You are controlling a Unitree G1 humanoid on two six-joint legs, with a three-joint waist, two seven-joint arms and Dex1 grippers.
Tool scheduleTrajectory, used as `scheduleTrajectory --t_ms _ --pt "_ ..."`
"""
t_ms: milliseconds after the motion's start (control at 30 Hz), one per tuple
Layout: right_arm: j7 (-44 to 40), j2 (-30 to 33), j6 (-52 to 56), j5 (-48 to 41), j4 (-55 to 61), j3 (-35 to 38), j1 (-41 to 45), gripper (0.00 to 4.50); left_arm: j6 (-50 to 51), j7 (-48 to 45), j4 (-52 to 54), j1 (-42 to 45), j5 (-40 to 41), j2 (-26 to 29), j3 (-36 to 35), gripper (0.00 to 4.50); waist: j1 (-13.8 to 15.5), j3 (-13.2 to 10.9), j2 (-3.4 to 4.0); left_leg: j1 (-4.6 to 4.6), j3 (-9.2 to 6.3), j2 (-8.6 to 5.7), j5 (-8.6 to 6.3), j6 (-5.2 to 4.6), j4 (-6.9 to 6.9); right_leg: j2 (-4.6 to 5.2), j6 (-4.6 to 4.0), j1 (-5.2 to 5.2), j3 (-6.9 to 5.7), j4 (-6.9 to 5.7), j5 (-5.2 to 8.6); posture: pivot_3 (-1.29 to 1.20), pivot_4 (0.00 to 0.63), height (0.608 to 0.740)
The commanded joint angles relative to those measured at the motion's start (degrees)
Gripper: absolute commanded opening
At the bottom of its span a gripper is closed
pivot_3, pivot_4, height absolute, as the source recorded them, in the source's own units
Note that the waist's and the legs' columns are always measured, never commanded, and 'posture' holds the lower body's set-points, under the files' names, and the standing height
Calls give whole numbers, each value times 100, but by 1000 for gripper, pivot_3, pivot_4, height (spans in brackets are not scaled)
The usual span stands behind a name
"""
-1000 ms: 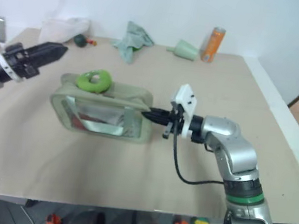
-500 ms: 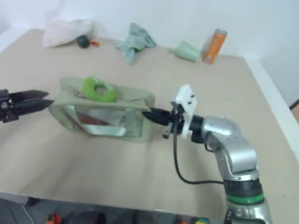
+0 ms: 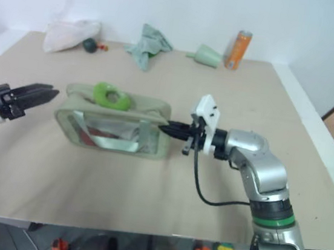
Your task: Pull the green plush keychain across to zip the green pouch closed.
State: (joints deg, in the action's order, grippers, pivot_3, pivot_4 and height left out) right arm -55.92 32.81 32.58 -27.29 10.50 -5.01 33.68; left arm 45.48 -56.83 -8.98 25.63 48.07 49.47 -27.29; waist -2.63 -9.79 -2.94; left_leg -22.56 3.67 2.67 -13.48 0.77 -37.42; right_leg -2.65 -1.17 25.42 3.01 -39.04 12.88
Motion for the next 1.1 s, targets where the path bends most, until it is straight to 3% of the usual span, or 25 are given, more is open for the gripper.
scheduleTrajectory --t_ms 33,167,300,500,767,1100 --pt "-16 12 -9 -19 133 12 101 0 -2 -179 18 206 229 264 -367 3249 0 0 0 0 1 -1 0 0 0 1 0 0 1 0 0 0 150 740" --pt "-37 9 -15 -22 124 8 106 0 275 -515 474 -16 614 518 -632 3249 -12 -1 -1 0 4 0 0 0 -1 1 0 0 3 0 0 0 150 740" --pt "-64 16 -21 -17 118 -1 95 0 629 -742 1371 -783 992 673 -884 3249 -18 -1 0 2 6 2 -5 6 4 3 -2 3 4 1 7 0 150 740" --pt "-105 0 -33 -12 70 -32 141 0 518 -641 1681 -1414 898 579 -872 3249 -10 -2 0 4 -2 5 -5 8 5 -1 -7 2 -4 -2 12 0 150 740" --pt "-124 26 -3 -32 120 -20 141 0 179 -521 1416 -1419 519 275 -369 3249 -10 -2 0 7 0 5 -5 8 6 -2 -8 0 -3 -2 12 0 150 740" --pt "-43 65 88 -61 265 35 77 0 -68 -562 856 -827 97 184 385 3249 -7 -1 0 6 0 5 -5 8 6 -2 -9 1 -4 -2 12 0 150 740"
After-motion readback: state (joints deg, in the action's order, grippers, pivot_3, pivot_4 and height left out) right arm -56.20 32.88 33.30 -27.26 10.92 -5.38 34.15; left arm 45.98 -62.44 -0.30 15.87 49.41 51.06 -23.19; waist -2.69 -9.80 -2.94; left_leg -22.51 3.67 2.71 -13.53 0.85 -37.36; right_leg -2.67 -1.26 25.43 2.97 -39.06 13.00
